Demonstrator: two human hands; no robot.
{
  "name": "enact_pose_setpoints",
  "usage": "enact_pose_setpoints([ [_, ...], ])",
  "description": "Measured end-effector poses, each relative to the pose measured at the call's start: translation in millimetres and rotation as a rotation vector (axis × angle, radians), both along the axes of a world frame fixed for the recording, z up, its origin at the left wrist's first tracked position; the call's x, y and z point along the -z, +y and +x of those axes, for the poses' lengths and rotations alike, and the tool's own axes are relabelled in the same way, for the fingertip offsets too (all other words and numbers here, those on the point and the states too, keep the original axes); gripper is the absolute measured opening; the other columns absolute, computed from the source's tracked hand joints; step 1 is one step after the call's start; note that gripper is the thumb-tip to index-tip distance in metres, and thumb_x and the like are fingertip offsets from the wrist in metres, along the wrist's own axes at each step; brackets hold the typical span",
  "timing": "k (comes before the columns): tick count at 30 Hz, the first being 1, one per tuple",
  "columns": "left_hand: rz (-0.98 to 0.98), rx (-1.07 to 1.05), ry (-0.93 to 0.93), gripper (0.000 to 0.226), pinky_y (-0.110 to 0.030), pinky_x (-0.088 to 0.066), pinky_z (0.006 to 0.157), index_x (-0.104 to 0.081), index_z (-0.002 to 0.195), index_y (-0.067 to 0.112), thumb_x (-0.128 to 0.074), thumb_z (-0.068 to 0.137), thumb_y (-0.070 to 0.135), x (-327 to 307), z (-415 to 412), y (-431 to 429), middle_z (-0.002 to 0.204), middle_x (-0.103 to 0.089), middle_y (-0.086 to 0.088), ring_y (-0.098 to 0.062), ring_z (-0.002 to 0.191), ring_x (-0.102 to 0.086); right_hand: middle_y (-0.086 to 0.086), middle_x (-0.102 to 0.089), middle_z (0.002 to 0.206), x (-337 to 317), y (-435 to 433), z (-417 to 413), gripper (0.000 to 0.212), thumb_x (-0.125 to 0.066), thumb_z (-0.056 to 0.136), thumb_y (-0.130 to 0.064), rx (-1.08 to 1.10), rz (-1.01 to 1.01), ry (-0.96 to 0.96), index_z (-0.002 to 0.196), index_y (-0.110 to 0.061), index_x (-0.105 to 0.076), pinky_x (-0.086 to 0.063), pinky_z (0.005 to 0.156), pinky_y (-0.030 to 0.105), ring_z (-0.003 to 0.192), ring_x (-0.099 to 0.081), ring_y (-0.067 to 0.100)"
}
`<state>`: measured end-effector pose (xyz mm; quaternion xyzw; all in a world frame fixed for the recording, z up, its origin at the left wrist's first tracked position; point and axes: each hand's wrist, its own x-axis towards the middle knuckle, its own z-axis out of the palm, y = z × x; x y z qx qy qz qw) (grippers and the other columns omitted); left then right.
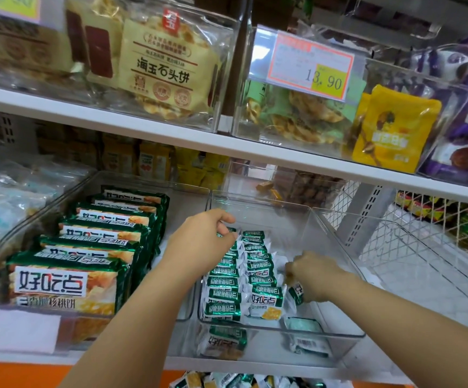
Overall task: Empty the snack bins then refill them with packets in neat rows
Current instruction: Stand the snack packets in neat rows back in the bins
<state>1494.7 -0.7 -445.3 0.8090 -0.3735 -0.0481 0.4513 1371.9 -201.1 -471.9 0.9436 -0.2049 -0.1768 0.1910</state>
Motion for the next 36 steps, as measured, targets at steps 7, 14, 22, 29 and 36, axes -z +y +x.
enact_pose_setpoints([
  [7, -0.004, 0.0, -0.042, 0.024, -0.031, -0.051, 0.078, -0.06, 0.115, 0.028, -0.056, 0.092, 0.025, -8, -14, -5, 0.085, -0.059, 0.012, -0.006, 0.079, -0.055, -0.002, -0.051, 0.124, -43, 1, -23, 0.052, -0.062, 0.082, -0.045, -0.101, -0.206, -0.391, 0.129, -0.027, -0.046, -0.037, 0.092, 0.031, 0.119, -0.042, 0.021],
  [14, -0.008, 0.275, 0.147, 0.039, -0.009, -0.04, 0.057, -0.06, 0.122, 0.024, -0.06, 0.089, 0.045, -19, -51, -21, 0.096, -0.066, 0.012, -0.001, 0.079, -0.06, -0.005, -0.06, 0.083, -56, 40, -39, 0.041, -0.083, 0.064, -0.039, 0.033, 0.709, -1.021, 0.092, -0.023, -0.058, -0.037, 0.053, 0.013, 0.057, -0.047, -0.002],
  [22, -0.241, 0.168, 0.253, 0.015, -0.022, -0.046, 0.065, -0.061, 0.098, 0.031, -0.068, 0.086, 0.026, -26, -45, -14, 0.082, -0.062, 0.016, -0.002, 0.07, -0.058, 0.003, -0.065, 0.1, -70, 35, -59, 0.057, -0.078, 0.053, -0.049, 0.072, 1.061, -0.854, 0.101, -0.024, -0.06, -0.053, 0.084, 0.03, 0.083, -0.063, 0.011],
  [29, -0.278, 0.078, 0.203, 0.018, -0.018, -0.044, 0.07, -0.06, 0.106, 0.029, -0.065, 0.088, 0.026, -32, -32, -1, 0.093, -0.063, 0.016, -0.003, 0.082, -0.058, -0.012, -0.032, 0.149, -46, 38, -60, 0.082, -0.075, 0.077, -0.046, 0.093, 0.719, 0.205, 0.144, -0.027, -0.033, -0.028, 0.112, 0.025, 0.136, -0.033, 0.01],
  [36, -0.252, 0.075, 0.184, 0.024, -0.014, -0.041, 0.067, -0.061, 0.112, 0.024, -0.064, 0.089, 0.026, -27, -28, 0, 0.096, -0.063, 0.014, -0.002, 0.085, -0.057, -0.009, -0.025, 0.153, -37, 45, -42, 0.075, -0.069, 0.083, -0.043, 0.147, 0.638, 0.425, 0.146, -0.025, -0.033, -0.024, 0.111, 0.026, 0.141, -0.025, 0.016],
])
